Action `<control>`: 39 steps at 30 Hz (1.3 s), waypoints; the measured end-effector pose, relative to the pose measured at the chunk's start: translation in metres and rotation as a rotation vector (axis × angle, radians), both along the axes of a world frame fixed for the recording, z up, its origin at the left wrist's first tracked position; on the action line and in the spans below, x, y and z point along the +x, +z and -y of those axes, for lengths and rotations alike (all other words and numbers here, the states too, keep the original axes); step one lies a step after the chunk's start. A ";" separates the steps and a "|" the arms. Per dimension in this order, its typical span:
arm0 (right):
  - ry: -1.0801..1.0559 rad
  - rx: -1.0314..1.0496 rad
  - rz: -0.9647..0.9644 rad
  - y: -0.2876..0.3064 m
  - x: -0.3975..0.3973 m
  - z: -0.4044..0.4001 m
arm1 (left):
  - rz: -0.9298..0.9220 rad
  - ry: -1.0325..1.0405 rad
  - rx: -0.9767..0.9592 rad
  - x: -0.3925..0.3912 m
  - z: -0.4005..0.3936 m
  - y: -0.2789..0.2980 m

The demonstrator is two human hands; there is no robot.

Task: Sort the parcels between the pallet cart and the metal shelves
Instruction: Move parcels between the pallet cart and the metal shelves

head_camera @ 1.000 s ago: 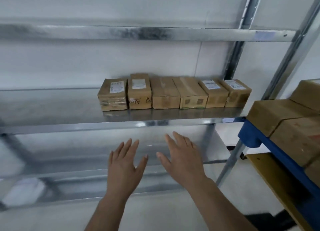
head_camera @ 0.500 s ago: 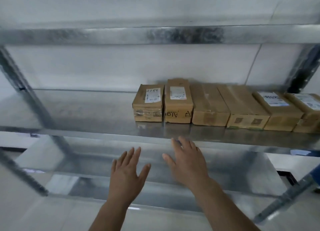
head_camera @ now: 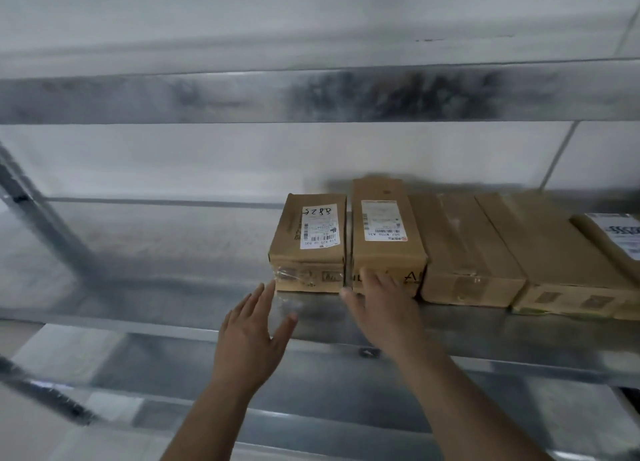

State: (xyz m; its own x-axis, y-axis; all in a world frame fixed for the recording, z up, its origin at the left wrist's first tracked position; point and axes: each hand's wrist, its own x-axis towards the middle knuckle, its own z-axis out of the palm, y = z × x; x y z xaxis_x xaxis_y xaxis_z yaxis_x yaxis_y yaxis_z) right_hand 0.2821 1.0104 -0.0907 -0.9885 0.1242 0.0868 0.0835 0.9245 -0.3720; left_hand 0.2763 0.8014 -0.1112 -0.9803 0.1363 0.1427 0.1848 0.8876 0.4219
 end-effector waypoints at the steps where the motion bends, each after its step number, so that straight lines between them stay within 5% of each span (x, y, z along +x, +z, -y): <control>1: -0.022 -0.007 0.001 0.000 -0.008 -0.001 | 0.013 -0.002 0.000 -0.007 0.004 0.000; 16: -0.292 -0.364 0.034 -0.003 -0.088 0.026 | 0.255 -0.142 0.170 -0.154 -0.001 0.022; 24: -0.286 -0.748 0.023 -0.010 -0.086 0.032 | 0.474 -0.247 0.540 -0.156 0.013 0.006; 28: -0.119 -0.743 -0.009 -0.008 -0.071 0.036 | 0.394 -0.347 0.599 -0.133 0.021 0.003; 39: -0.086 -0.669 -0.090 0.009 0.003 0.051 | 0.236 -0.389 0.714 -0.052 0.040 0.018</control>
